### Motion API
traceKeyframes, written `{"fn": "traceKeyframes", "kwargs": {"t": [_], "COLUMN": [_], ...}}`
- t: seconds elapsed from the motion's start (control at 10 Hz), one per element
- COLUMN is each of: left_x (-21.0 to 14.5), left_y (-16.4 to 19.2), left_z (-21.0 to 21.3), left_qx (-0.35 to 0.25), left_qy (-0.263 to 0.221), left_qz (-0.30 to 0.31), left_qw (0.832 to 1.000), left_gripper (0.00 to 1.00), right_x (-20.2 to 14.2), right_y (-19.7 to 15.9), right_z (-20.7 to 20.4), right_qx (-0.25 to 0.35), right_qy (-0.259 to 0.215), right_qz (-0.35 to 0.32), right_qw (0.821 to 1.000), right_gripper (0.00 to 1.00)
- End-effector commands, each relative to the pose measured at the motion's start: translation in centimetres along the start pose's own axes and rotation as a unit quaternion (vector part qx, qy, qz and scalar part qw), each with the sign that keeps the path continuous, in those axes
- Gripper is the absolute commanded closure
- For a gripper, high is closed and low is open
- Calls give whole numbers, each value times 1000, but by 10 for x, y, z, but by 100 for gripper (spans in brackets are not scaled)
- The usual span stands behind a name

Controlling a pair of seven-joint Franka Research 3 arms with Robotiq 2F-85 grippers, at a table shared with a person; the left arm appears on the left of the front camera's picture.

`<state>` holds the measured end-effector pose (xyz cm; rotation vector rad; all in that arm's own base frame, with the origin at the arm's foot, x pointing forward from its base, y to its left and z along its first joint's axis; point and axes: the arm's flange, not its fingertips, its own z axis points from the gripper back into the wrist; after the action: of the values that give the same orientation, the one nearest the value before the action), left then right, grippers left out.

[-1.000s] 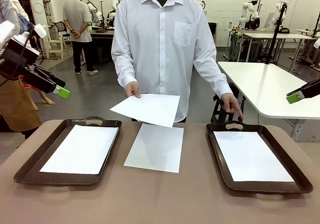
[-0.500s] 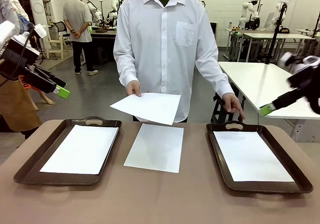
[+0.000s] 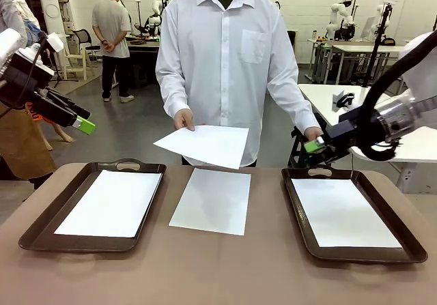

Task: Sort the A4 documents.
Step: Receive the A4 Paper.

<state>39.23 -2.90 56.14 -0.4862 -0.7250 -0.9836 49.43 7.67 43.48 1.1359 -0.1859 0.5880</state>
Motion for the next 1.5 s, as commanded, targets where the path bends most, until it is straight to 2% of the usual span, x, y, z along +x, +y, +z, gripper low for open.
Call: {"fn": "traceKeyframes", "kwargs": {"t": [0.0, 0.6, 1.1, 1.4], "left_x": [-1, -1, -1, -1], "left_y": [2, 2, 2, 2], "left_z": [0, 0, 0, 0], "left_qx": [-5, -5, -5, -5], "left_qy": [-7, -7, -7, -7], "left_qz": [-1, -1, -1, -1], "left_qw": [1000, 1000, 1000, 1000], "left_gripper": [0, 0, 0, 0], "right_x": [26, 42, 58, 66], "right_y": [-18, -32, -48, -63], "right_z": [-17, -85, -118, -123], "right_qx": [62, 116, 67, 58], "right_qy": [-9, -68, -74, -113], "right_qz": [-61, -110, -135, -160], "right_qw": [996, 985, 986, 979], "right_gripper": [0, 0, 0, 0]}}
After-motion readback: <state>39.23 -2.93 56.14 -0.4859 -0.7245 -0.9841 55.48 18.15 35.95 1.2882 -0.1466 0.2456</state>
